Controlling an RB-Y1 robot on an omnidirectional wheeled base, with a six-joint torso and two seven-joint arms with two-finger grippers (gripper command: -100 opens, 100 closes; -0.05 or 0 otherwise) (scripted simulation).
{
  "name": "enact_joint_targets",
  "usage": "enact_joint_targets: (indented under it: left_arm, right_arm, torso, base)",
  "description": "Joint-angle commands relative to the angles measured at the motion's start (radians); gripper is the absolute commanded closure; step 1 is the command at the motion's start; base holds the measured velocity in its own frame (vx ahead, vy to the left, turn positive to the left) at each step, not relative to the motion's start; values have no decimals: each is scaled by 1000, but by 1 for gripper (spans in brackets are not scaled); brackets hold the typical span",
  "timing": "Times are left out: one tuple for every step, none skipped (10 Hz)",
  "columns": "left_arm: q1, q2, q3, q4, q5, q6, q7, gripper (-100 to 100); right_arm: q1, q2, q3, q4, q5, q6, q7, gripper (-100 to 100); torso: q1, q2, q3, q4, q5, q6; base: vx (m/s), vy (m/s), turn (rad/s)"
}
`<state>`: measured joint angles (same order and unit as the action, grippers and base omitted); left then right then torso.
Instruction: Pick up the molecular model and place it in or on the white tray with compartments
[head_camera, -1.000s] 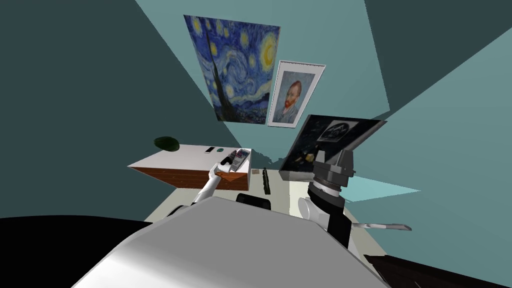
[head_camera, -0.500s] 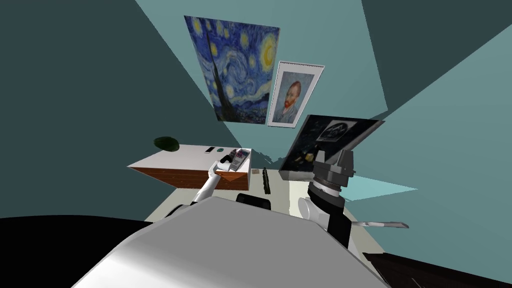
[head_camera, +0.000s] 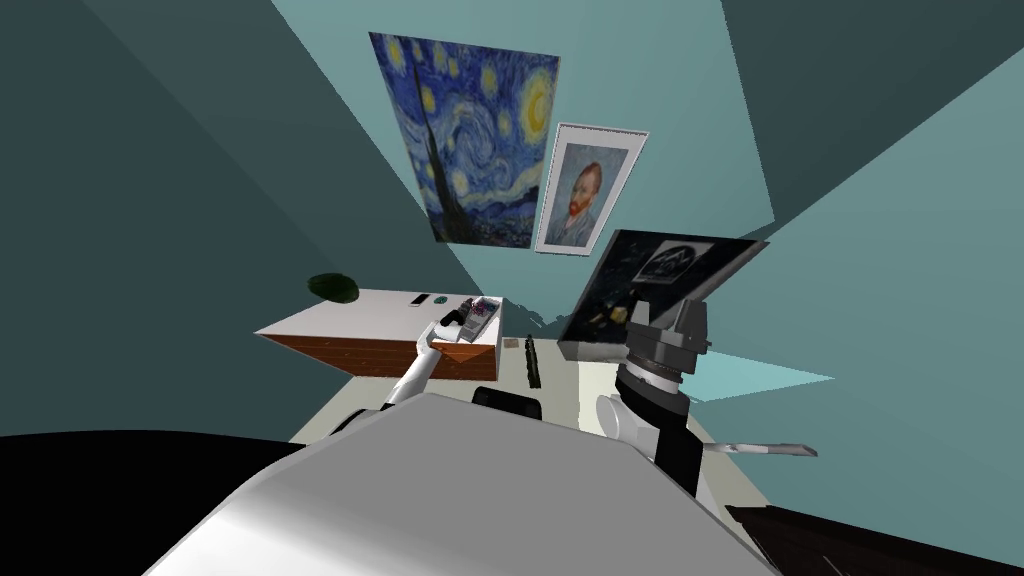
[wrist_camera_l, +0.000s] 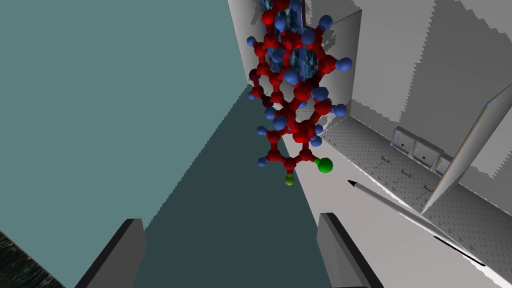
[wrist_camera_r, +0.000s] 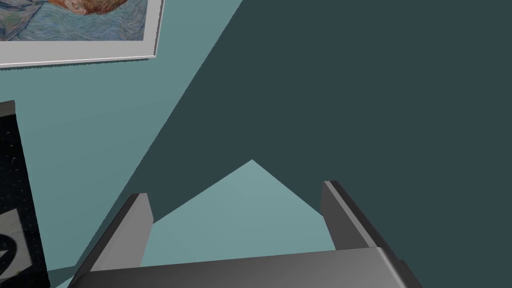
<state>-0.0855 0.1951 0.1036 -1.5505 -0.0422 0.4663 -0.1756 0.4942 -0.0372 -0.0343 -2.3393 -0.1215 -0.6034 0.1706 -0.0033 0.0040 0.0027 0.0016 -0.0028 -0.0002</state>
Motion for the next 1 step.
enact_joint_targets:
  left_arm:
    - [0,0,0,0,0,0,0,0]
  right_arm:
    - [0,0,0,0,0,0,0,0]
  torso:
    - [0,0,0,0,0,0]
  base:
    - [0,0,0]
